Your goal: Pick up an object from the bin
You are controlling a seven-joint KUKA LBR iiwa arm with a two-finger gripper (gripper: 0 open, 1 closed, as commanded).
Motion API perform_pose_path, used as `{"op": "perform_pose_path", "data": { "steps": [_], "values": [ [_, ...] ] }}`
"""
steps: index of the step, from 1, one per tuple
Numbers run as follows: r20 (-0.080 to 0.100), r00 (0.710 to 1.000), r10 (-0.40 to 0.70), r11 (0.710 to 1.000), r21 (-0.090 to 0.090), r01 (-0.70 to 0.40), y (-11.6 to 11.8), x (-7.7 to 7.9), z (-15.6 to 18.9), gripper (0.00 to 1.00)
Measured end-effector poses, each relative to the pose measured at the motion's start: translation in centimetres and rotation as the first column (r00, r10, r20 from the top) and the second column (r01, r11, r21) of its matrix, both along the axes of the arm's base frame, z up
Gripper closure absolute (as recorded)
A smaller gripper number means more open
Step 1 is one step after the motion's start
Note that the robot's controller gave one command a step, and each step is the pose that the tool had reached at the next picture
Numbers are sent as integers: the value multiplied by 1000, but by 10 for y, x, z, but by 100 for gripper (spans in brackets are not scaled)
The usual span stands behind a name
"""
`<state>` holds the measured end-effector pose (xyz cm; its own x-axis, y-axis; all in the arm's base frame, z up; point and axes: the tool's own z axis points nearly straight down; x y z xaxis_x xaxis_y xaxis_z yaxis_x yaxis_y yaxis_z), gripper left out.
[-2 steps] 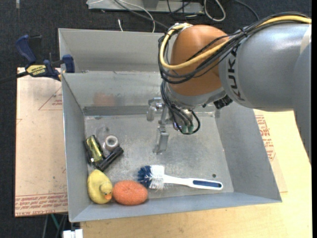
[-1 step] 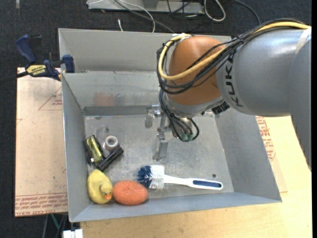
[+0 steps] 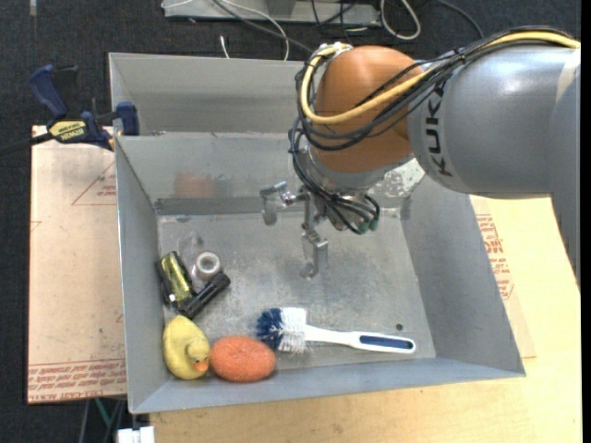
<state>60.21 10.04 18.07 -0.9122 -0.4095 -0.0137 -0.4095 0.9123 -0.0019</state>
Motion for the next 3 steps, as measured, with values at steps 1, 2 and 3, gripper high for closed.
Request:
{"op": "perform_pose_path", "data": {
  "steps": [1, 2, 3],
  "values": [
    [-19, 993, -115, 993, -4, 115, 20, -88, -69, 0],
    [16, 1000, -21, 1000, 3, 21, 45, -44, -57, 0],
    [-19, 996, -86, 996, -2, 86, 24, -99, -111, 0]
  ]
}}
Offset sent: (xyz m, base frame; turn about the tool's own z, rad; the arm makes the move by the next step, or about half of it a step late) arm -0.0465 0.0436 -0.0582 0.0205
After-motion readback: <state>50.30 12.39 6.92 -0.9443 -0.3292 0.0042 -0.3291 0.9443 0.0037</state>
